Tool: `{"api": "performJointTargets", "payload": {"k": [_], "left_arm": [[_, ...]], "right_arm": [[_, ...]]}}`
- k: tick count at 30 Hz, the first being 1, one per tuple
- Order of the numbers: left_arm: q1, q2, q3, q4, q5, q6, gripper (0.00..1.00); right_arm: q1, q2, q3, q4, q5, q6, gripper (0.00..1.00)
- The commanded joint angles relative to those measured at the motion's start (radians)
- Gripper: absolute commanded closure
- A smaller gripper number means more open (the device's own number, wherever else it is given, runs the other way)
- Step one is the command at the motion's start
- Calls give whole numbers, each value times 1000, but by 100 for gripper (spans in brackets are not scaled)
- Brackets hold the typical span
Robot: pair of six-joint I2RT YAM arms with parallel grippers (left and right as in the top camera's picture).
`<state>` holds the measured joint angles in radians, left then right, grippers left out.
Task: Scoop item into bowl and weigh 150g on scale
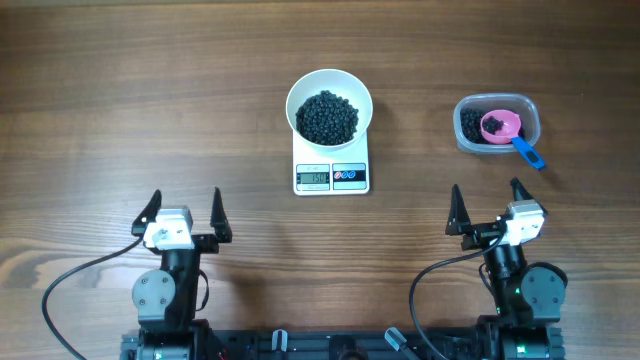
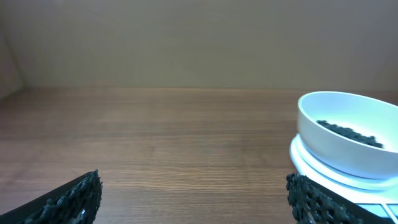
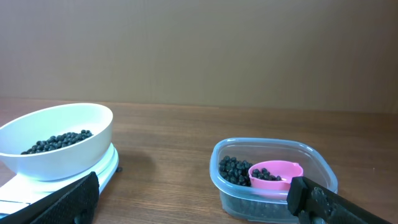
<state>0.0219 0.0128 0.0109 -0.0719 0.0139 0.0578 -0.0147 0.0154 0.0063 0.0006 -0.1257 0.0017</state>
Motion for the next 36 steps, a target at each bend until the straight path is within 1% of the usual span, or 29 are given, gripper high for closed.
{"api": "performJointTargets", "payload": {"k": [1,3,4,9,12,16,18,36], "left_arm": [[8,-7,-5,0,72,-80,0],[8,-7,-5,0,64,-154,0],[8,-7,-5,0,64,-153,0],[8,-7,-5,-4,44,-140,0],[8,-7,-5,-4,41,-58,0],[8,-7,-5,-5,22,-57,0],[8,-7,-5,-5,18,-35,0],[8,-7,-5,-4,15,-36,0]], "right_arm": [[4,-12,-1,5,13,1,0],[4,-12,-1,5,13,1,0],[4,-12,-1,5,14,1,0],[4,-12,-1,5,13,1,0],[4,-12,-1,5,14,1,0],[4,-12,-1,5,13,1,0],[4,-12,-1,5,13,1,0],[4,-12,-1,5,13,1,0]]}}
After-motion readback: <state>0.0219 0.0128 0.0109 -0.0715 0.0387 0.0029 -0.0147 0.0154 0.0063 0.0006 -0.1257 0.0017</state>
